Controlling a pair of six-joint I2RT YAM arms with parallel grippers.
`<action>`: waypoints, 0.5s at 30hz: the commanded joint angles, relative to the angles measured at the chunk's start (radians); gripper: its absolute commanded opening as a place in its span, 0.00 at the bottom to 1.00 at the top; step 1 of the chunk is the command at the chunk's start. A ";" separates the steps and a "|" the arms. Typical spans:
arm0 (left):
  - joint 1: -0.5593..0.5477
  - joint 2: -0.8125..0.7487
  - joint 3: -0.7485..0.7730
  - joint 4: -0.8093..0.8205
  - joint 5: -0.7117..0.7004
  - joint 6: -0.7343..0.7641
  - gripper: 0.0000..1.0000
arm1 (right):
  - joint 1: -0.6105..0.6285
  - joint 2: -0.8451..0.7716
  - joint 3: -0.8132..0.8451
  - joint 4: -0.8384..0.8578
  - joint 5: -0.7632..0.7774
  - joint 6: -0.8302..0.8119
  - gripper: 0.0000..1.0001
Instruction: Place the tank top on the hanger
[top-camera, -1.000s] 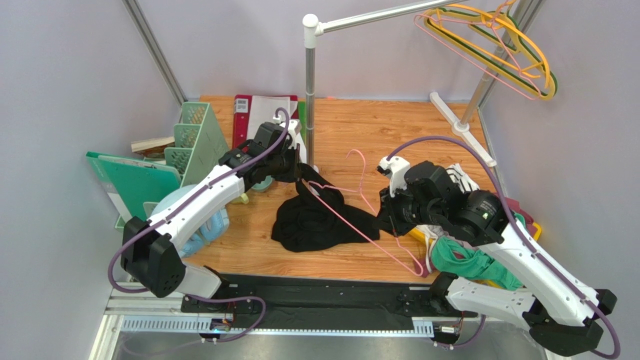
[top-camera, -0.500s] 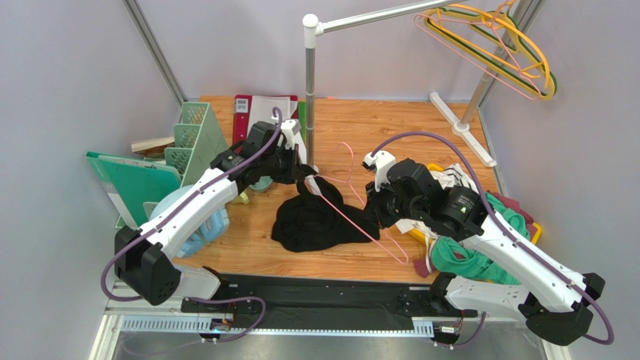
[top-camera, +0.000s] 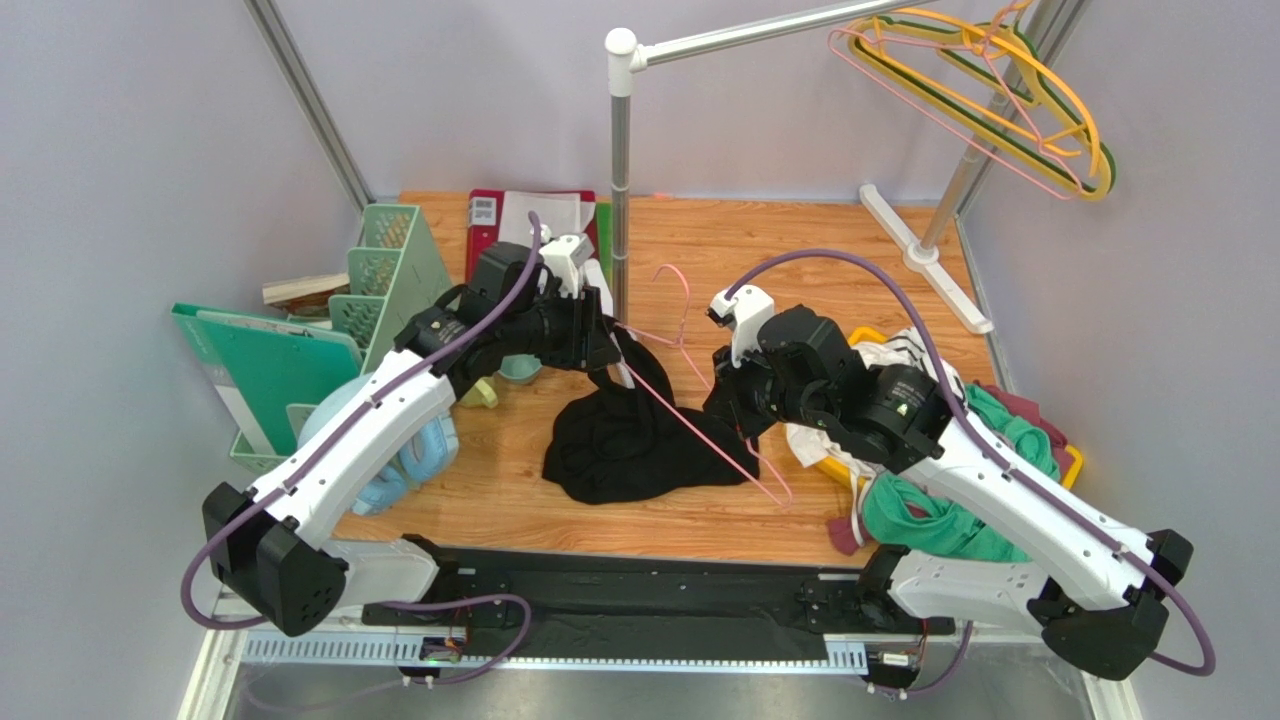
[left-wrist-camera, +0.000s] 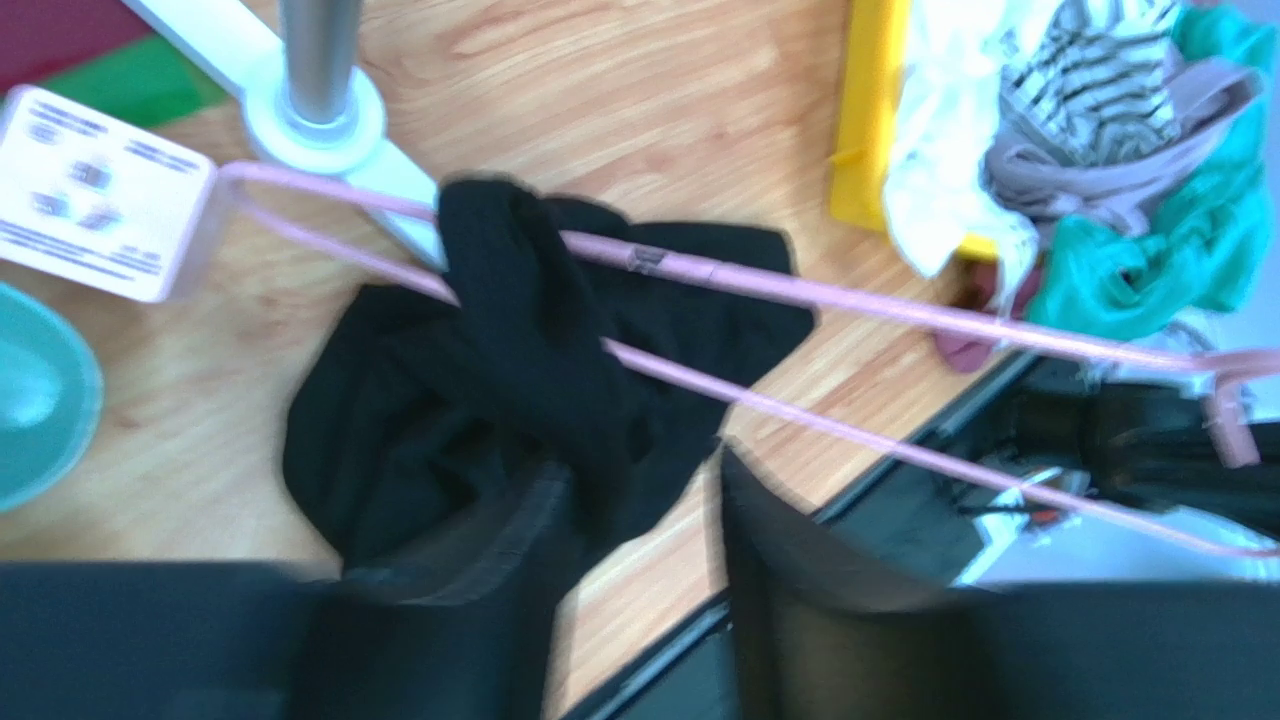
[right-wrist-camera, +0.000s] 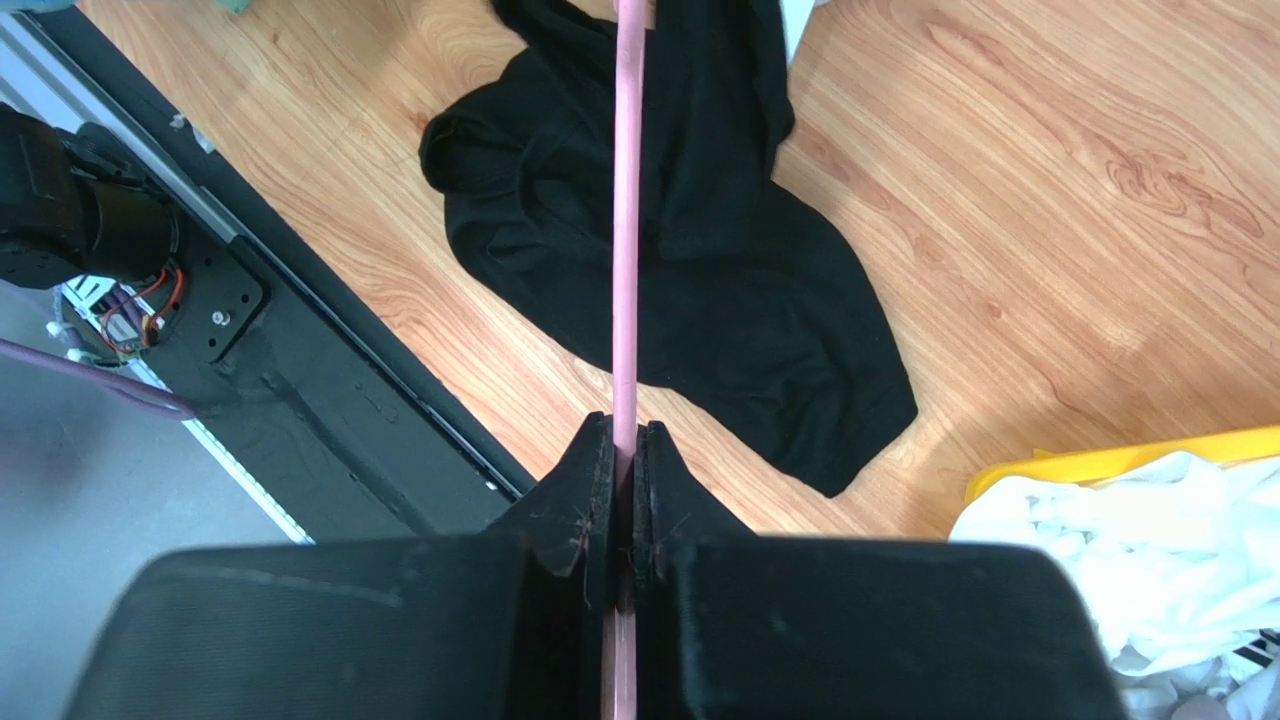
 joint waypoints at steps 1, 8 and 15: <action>0.022 -0.045 0.028 -0.013 -0.068 0.017 0.62 | 0.004 -0.030 0.049 0.076 -0.008 -0.022 0.00; 0.125 -0.103 0.073 -0.056 -0.015 0.060 0.80 | 0.004 -0.072 0.020 0.221 -0.079 0.012 0.00; 0.175 -0.204 0.141 -0.081 -0.016 0.166 0.82 | 0.003 -0.087 0.066 0.228 -0.107 -0.018 0.00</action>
